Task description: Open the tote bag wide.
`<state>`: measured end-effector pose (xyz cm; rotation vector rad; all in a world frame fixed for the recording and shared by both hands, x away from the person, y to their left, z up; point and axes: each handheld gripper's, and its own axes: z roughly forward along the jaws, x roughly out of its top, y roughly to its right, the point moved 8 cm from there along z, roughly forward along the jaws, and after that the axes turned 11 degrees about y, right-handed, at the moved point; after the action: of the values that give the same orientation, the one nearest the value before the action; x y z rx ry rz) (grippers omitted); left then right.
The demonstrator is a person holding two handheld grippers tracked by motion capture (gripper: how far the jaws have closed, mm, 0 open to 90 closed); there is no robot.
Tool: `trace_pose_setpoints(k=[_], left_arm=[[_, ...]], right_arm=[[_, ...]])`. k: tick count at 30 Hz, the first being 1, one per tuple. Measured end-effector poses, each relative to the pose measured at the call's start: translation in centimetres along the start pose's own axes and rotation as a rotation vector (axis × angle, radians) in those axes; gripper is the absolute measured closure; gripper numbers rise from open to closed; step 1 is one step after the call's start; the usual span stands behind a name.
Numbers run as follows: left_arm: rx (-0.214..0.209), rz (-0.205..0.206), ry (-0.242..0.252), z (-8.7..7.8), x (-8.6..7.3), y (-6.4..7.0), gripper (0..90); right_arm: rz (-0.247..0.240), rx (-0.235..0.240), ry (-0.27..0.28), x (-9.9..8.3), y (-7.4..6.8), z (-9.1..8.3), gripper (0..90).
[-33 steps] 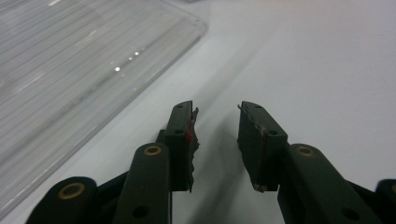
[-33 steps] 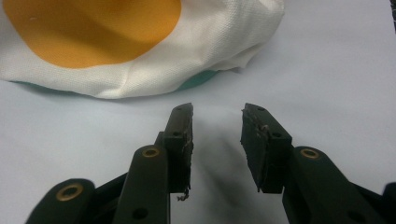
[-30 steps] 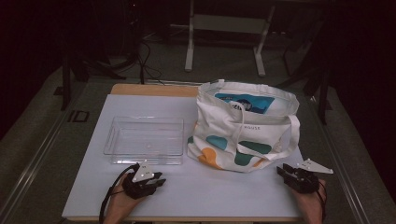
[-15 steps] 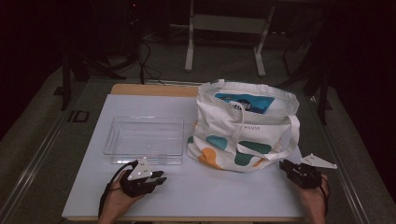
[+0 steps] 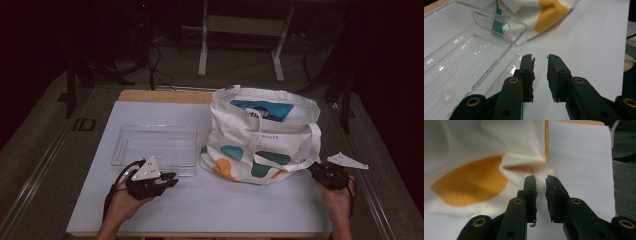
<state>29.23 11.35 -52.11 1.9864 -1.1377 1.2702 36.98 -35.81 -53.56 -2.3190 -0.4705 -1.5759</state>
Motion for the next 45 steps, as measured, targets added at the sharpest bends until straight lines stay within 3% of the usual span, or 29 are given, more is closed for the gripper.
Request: trace_pose_setpoints(k=[14,22,29,38,45], left_arm=[[-0.004,0.002,0.030,0.8,3.2,-1.6,74.4],[-0.002,0.024,0.018,2.3,5.4,-2.6,72.4],[0.001,0.014,0.007,4.0,6.7,-3.9,70.2],[0.024,0.006,-0.016,6.7,8.9,-6.1,69.9],[0.020,0.014,-0.026,8.6,10.6,-6.7,71.0]], right_arm=[[-0.011,0.008,0.043,4.3,0.4,2.7,74.1],[0.002,0.015,0.043,4.5,0.5,4.1,74.2],[0.003,0.039,0.062,4.5,0.2,4.3,86.5],[-0.003,0.050,0.073,4.5,0.0,4.2,87.4],[-0.006,0.055,0.076,4.5,-0.1,4.1,87.5]])
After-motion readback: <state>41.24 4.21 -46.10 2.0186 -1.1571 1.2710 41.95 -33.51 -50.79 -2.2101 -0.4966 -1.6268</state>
